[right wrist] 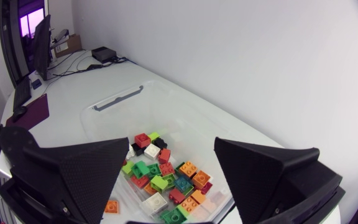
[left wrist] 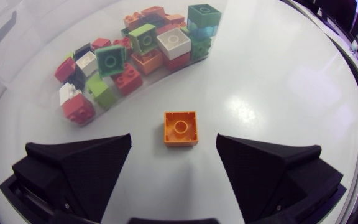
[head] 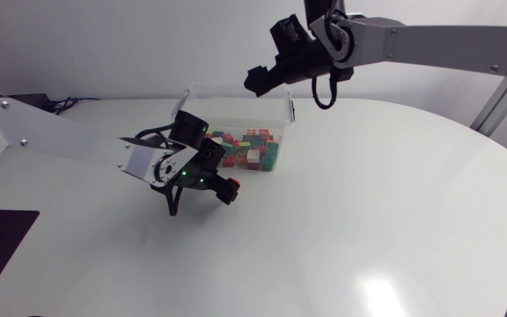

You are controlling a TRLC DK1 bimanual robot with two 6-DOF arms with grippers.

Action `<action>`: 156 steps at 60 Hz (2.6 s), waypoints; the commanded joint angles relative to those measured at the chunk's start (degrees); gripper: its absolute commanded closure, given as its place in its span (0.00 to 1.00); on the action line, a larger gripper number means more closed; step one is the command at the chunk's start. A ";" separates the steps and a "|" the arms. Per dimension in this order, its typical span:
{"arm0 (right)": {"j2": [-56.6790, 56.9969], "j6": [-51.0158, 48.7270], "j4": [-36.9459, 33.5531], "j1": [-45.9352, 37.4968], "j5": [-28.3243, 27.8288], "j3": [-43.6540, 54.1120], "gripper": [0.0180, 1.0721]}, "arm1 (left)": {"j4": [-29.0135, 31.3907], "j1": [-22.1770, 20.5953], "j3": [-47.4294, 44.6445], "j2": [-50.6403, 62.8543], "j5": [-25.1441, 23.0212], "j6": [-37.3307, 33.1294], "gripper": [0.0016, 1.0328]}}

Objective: Place the duplo bricks in the container

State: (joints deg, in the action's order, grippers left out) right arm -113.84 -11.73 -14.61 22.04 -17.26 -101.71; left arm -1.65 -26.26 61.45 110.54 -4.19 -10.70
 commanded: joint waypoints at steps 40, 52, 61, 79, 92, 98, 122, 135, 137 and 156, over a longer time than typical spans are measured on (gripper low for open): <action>43.53 2.67 7.40 -8.95 0.56 42.47 0.04 | 0.33 -0.81 6.93 8.55 -0.30 1.29 0.51; 53.90 3.64 10.22 -10.88 6.97 50.82 0.05 | 0.51 -0.81 6.40 8.46 -1.53 1.65 0.60; 61.81 4.17 12.15 -11.50 13.21 57.59 0.05 | 0.42 -1.78 3.41 4.77 -2.85 1.47 0.64; 72.62 4.96 13.21 -11.06 22.71 66.12 0.05 | 0.33 -1.69 -3.09 -5.51 -4.16 1.03 0.66; 82.46 1.71 17.25 -10.97 23.32 74.82 0.05 | 1.65 -1.51 -7.31 -16.06 -4.08 1.29 0.66; 86.07 0.65 18.48 -11.76 24.20 78.33 0.05 | 2.09 -1.07 -7.93 -20.28 -4.08 1.56 0.66; 101.54 -3.13 17.42 -14.13 27.63 88.44 0.05 | 1.21 0.68 -5.11 -26.08 -3.64 5.16 0.66; 114.19 -3.57 12.50 -14.22 27.63 93.80 0.05 | 0.95 3.59 1.92 -22.91 -3.64 6.74 0.66; 114.28 -3.57 12.50 -14.57 27.80 94.59 0.05 | 0.86 3.85 2.89 -22.39 -3.64 6.92 0.66; 114.28 -2.16 16.63 -16.68 31.23 100.92 0.05 | -0.46 5.61 12.20 -15.00 -3.64 7.97 0.66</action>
State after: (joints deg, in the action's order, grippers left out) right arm 0.01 -14.15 0.69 5.61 13.17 -2.92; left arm -1.21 -21.39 70.17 92.99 -7.64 -4.43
